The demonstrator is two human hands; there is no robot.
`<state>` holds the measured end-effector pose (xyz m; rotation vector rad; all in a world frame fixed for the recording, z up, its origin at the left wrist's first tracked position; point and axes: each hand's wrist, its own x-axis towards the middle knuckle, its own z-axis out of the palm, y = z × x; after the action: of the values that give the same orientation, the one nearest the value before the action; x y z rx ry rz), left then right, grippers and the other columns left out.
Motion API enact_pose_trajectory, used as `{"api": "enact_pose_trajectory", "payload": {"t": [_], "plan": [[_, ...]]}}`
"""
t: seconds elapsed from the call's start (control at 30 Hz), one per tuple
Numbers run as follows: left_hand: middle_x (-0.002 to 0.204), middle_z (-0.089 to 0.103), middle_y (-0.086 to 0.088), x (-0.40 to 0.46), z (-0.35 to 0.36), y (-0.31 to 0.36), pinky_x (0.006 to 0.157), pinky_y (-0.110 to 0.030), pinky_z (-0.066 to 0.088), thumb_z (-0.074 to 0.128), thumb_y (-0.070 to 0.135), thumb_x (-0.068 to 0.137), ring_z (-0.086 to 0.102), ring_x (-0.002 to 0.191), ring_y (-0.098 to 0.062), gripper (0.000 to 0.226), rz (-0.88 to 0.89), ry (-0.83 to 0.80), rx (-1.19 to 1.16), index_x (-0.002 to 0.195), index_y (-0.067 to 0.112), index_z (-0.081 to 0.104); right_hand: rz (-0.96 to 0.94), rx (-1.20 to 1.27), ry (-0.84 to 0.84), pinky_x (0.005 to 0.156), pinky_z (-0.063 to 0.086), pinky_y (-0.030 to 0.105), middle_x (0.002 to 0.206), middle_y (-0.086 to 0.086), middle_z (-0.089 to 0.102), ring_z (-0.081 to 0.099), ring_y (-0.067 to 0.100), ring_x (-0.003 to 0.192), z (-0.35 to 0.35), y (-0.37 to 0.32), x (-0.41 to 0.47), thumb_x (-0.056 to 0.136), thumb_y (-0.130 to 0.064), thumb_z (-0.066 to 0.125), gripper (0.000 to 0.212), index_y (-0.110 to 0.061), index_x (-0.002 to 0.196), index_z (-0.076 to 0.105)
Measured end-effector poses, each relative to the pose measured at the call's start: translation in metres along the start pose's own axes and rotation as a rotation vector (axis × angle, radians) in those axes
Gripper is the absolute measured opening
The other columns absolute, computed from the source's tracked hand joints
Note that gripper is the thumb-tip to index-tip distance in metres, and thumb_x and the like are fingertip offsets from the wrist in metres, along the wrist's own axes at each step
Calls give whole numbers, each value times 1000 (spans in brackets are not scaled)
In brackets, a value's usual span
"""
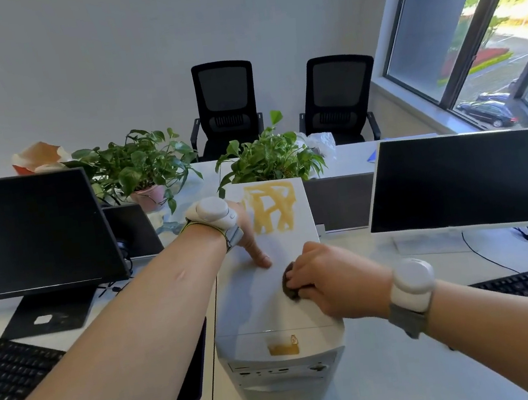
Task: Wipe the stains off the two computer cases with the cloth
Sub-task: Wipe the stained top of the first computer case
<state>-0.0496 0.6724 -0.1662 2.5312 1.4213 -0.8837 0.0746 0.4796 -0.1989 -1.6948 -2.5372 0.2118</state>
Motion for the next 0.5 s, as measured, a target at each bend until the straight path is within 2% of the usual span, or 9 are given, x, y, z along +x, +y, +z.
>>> {"api": "enact_pose_trajectory", "payload": {"t": [0.1,0.17,0.23,0.3,0.4,0.43,0.5], "plan": [[125,65,-7,3,4,0,82,-31,45,78,85,56,55,95,-23,103,5,20,-43,128,13,62,133,-80,59,92,39,23,111,-7,71,54,20,98,-3,19,19,101,-14,47,34,-25,116,75],[113,64,-6,2,6,0,88,-34,47,81,79,60,54,93,-23,87,14,71,-76,116,14,65,325,-72,106,90,42,26,111,-7,69,50,21,100,-2,34,37,98,-14,46,36,-29,115,74],[123,64,-8,-1,3,0,85,-33,47,81,80,59,55,95,-24,100,12,33,-92,126,9,59,418,-77,91,89,46,27,111,-5,67,49,20,103,0,36,50,96,-16,45,36,-27,114,74],[125,60,-8,-3,1,-2,83,-32,44,83,79,57,55,99,-25,116,18,30,-134,140,7,48,411,-43,20,88,53,33,108,-4,68,53,20,104,-7,27,51,95,-20,48,33,-25,112,76],[131,53,-8,-3,4,-7,86,-34,43,83,80,53,56,111,-29,128,34,83,-127,148,8,37,488,144,-1,69,62,33,88,-1,75,68,17,81,-33,30,50,94,-25,57,25,-21,96,81],[135,52,-9,-3,4,-8,88,-35,44,83,82,51,56,112,-30,132,33,93,-117,148,8,35,542,148,41,64,62,33,81,0,74,69,19,73,-38,38,55,94,-25,57,25,-18,91,81],[137,52,-10,-1,6,-9,92,-38,47,83,84,48,56,110,-30,136,35,97,-106,149,7,33,642,81,110,61,61,33,78,4,71,69,24,71,-40,57,70,95,-20,51,28,-12,87,77]]}}
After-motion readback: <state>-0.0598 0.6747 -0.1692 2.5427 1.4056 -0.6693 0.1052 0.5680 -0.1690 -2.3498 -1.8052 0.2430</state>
